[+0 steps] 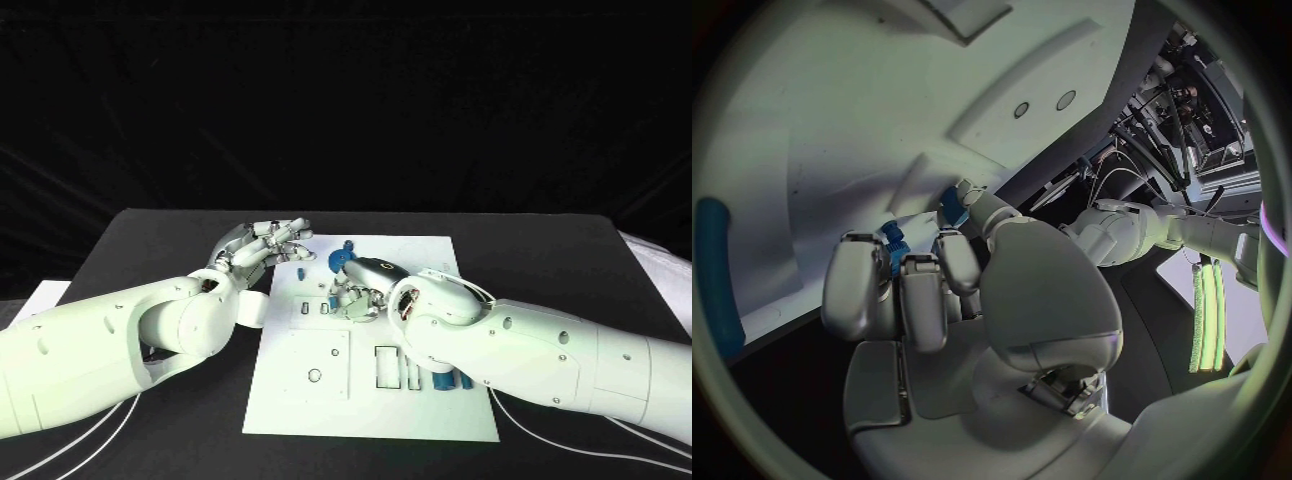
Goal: Assemble the parts on the task board
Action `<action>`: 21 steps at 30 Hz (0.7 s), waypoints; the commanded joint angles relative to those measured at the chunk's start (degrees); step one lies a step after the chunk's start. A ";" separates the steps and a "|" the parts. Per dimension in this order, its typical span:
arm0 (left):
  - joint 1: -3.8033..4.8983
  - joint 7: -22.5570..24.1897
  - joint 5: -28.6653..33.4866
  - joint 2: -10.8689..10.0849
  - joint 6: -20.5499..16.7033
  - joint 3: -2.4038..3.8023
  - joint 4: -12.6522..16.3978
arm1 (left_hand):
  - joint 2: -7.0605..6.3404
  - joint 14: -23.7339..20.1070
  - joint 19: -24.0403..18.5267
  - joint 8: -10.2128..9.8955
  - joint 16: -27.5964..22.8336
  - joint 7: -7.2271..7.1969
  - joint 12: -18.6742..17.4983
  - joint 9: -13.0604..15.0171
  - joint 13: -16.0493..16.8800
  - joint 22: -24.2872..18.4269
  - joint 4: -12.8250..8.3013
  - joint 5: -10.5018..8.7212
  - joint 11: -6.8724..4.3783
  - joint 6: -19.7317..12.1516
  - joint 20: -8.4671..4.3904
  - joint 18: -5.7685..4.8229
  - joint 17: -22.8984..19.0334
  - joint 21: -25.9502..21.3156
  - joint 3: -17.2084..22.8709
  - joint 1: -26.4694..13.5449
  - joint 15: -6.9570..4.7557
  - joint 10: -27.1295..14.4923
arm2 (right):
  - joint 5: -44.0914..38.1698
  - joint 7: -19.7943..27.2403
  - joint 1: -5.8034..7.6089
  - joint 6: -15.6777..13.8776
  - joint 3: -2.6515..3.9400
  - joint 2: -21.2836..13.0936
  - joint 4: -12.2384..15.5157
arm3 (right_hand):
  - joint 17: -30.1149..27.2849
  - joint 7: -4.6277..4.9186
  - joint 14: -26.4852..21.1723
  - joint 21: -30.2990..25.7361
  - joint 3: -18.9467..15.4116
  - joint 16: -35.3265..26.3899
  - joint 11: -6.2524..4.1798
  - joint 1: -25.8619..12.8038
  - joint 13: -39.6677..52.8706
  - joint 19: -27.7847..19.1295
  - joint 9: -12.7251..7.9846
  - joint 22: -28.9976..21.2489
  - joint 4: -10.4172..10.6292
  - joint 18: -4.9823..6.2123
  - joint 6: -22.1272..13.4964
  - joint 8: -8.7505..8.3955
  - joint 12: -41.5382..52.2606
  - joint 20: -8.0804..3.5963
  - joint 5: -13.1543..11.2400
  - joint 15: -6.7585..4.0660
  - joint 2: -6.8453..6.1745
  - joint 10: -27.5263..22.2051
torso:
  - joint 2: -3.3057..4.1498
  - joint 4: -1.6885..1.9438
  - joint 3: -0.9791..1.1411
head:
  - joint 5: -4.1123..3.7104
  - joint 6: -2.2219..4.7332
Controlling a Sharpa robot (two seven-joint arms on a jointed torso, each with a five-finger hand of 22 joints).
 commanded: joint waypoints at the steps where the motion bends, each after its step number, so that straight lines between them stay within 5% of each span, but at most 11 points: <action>1: 0.05 0.79 0.11 0.14 0.98 0.03 0.05 | -0.34 -0.31 -0.37 -0.38 -0.26 0.33 -0.17 0.00 -0.07 -0.09 0.05 -0.01 0.45 0.04 -0.12 0.38 -0.05 -0.19 0.44 -0.34 -0.10 -0.11 | -1.16 -2.02 -0.42 3.61 -0.39 -0.38 -0.26 | 5.11 -0.62 3.99 -0.22 -0.23 -0.39 0.04 -0.40 0.08 -0.21 -0.03 -0.06 -0.29 -0.86 1.07 0.16 -0.27 -0.32 0.23 -0.26 -0.16 -0.38 | 0.03 0.00 -0.02 | -0.07 0.00; 21: 0.04 0.64 0.11 0.26 1.32 0.03 -0.05 | -0.32 -0.31 -0.40 -0.38 -0.27 0.34 -0.17 0.00 -0.07 -0.09 0.05 -0.01 0.46 0.04 -0.11 0.40 -0.07 -0.19 0.47 -0.37 -0.10 -0.11 | -2.44 -0.92 -0.52 2.85 -0.56 -0.22 0.07 | 5.03 0.16 3.98 -0.65 -1.91 -0.53 0.68 -2.56 -1.10 -0.45 -0.26 -0.67 0.12 -0.78 -0.74 -1.10 -2.01 0.03 1.78 0.23 -2.40 -1.43 | 0.03 0.04 -0.07 | -0.09 -0.02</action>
